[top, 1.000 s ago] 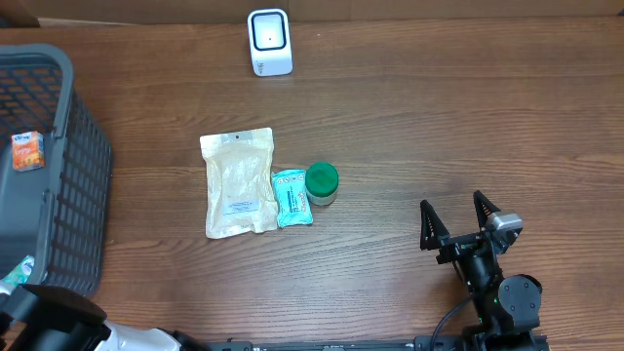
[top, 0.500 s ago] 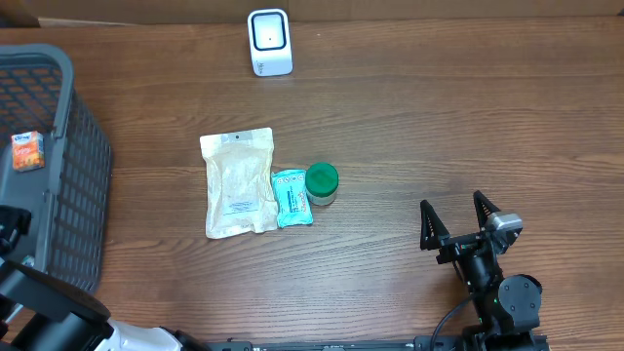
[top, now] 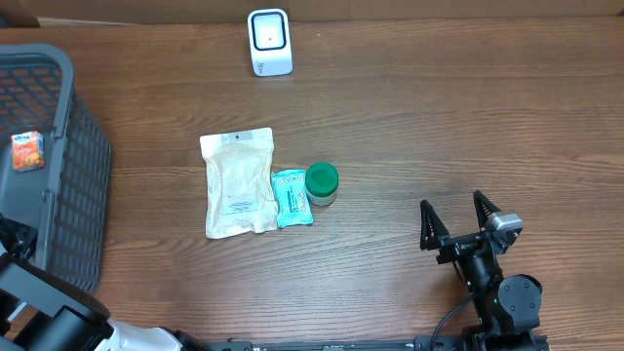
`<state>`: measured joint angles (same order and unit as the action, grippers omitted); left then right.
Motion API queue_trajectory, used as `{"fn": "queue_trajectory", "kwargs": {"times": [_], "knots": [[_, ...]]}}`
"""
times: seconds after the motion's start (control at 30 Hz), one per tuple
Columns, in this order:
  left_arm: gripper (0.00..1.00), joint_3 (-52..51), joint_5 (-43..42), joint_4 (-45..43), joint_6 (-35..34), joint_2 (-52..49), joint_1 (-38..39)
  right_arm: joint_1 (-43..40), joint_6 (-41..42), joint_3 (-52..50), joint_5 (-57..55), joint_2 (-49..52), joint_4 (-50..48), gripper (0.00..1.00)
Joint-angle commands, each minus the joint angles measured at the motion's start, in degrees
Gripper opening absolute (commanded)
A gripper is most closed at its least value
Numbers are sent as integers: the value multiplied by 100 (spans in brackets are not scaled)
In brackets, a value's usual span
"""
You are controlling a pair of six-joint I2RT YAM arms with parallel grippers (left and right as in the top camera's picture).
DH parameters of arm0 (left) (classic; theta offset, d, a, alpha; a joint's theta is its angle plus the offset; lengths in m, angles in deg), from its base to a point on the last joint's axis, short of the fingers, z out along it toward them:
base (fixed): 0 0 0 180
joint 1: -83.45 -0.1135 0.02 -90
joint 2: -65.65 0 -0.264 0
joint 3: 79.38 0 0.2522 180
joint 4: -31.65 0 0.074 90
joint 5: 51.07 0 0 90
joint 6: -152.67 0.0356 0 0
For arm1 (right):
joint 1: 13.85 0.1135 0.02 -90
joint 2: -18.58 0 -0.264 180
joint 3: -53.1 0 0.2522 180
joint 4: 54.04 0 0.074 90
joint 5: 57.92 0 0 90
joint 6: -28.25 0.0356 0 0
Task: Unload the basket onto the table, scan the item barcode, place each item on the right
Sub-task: 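Grasp a small green-and-white pack in the basket with the left gripper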
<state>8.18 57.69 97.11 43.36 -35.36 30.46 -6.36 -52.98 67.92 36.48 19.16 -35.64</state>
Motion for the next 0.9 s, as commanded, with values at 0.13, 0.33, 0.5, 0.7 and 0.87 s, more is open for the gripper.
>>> {"fn": "queue_trajectory", "kwargs": {"times": [0.13,0.33,0.5,0.7,0.87], "knots": [[64,-79,256,-271,160,-422,-33,-26,-22,-61,-46,-42,-22,100],[63,-79,232,-363,153,-874,-31,-26,-22,-61,-46,-42,-22,100],[45,-79,50,-450,153,-938,-33,-26,-22,-61,-46,-42,-22,100],[4,24,-219,-302,155,-890,-22,-26,-22,-61,-48,-42,-22,100],[4,955,-966,452,153,-739,59,-26,-22,-61,-46,-42,-22,100]]}}
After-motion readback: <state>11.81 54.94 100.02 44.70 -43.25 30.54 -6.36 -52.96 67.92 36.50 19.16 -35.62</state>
